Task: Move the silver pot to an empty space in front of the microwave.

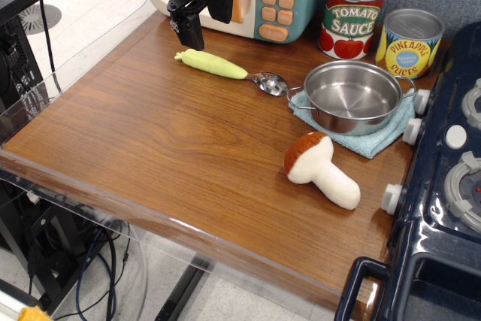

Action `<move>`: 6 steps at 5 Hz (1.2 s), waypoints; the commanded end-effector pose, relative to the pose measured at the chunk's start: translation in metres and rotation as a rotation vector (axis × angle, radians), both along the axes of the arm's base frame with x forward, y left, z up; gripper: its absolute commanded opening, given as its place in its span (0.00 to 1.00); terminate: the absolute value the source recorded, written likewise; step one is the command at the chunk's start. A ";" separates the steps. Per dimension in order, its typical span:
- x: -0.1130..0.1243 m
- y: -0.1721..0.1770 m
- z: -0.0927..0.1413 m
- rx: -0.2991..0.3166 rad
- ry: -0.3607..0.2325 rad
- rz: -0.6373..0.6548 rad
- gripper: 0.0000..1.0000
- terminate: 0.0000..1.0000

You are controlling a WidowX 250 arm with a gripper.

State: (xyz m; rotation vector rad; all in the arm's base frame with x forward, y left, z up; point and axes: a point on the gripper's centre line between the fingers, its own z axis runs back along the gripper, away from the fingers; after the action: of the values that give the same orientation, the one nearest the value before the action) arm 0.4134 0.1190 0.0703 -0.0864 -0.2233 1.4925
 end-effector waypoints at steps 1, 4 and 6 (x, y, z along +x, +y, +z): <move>0.000 0.000 0.000 0.000 0.000 0.000 1.00 0.00; -0.023 -0.056 0.022 -0.019 -0.042 -0.208 1.00 0.00; -0.052 -0.108 0.054 0.011 -0.079 -0.186 1.00 0.00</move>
State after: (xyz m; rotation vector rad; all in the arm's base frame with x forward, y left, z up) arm 0.3595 0.0072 0.1021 -0.1131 -0.2216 1.3059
